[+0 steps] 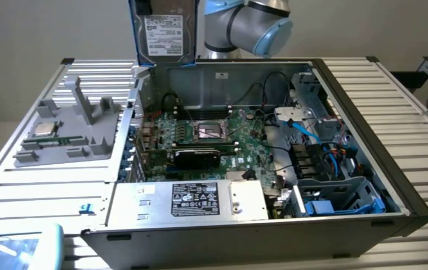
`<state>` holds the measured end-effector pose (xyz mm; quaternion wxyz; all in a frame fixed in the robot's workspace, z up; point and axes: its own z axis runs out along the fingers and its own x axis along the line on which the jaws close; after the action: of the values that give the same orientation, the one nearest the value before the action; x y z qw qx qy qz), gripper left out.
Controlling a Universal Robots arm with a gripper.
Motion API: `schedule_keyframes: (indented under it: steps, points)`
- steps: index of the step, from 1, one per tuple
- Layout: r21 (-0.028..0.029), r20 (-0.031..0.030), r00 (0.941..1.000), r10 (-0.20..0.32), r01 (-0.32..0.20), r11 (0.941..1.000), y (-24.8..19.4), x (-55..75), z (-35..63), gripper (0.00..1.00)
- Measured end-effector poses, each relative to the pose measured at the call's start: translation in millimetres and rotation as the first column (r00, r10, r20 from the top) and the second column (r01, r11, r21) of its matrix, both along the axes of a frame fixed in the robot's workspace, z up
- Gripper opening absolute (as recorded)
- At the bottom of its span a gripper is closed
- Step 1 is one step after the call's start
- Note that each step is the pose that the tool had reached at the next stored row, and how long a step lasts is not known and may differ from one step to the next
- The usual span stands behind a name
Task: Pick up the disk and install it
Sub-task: 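Pick up the disk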
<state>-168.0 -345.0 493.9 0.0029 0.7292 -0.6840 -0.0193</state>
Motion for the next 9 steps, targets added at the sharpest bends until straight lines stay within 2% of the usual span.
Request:
schedule_keyframes:
  steps: [6,9]
  points:
    - [0.0001,0.0,1.0,0.0,0.0,1.0,-11.8,23.8,0.0,0.37]
    - [0.0,0.0,1.0,0.0,0.0,1.0,-18.9,31.2,0.0,0.37]
